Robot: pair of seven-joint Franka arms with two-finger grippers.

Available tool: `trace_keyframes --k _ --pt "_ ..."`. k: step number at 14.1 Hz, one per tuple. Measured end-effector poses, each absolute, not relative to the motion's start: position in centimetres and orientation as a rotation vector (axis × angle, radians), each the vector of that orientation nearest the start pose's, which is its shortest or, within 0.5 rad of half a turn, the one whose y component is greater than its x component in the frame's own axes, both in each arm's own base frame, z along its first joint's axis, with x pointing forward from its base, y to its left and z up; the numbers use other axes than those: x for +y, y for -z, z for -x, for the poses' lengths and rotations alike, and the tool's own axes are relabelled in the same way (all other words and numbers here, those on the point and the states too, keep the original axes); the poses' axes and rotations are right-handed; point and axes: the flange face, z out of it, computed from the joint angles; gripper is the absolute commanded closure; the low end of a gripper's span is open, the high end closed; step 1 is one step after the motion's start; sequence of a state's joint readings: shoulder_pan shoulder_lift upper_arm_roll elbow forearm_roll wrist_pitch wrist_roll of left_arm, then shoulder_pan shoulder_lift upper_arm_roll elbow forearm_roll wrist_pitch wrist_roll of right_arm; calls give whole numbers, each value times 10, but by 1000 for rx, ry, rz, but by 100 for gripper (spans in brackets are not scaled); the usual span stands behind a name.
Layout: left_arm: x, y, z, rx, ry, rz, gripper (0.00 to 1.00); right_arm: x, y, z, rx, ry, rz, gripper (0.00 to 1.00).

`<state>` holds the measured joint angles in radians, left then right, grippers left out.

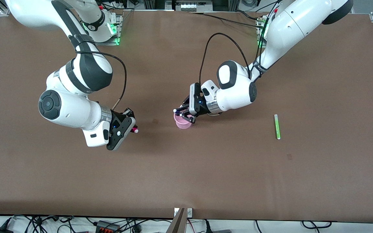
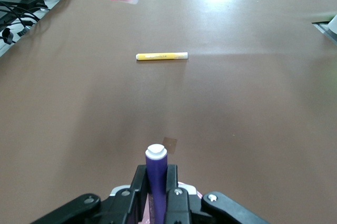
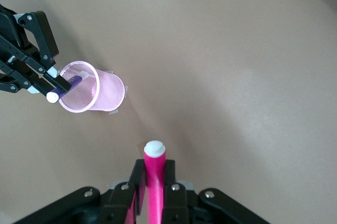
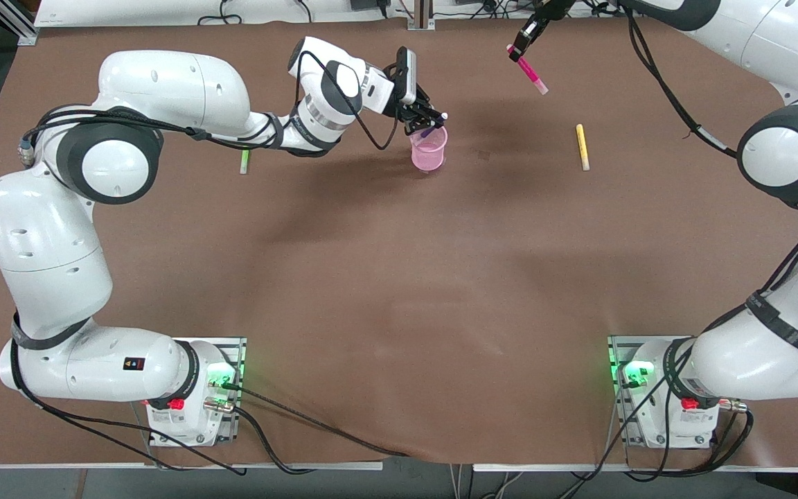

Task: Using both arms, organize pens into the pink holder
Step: 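Drop the purple marker into the cup while the right gripper lifts pink, then carry the pink marker over the cup while the left gripper moves toward green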

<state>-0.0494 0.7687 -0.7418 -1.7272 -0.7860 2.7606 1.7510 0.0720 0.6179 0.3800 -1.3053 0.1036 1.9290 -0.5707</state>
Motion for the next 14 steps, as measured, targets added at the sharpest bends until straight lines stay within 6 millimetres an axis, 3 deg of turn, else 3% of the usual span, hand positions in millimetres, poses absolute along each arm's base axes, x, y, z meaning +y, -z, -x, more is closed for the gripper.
trace_keyframes --k 1,3,4,10,12,14 --pt "-418 -255 -558 -1685 -837 -1685 99 265 -406 -676 -1256 95 2537 100" --pt "-418 -254 -558 -1693 -838 -1679 8 264 -406 -676 -1258 96 2536 100" --pt "-418 -253 -557 -1714 -846 -1664 0 264 -406 -676 -1258 95 2535 100" --pt "-413 -253 -559 -1781 -877 -1614 0 262 -404 -677 -1276 95 2527 100" --pt "-407 -263 -563 -1773 -859 -1583 0 264 -404 -677 -1279 96 2523 100" --pt "-392 -288 -571 -1751 -805 -1523 0 279 -408 -671 -1295 110 2493 100"
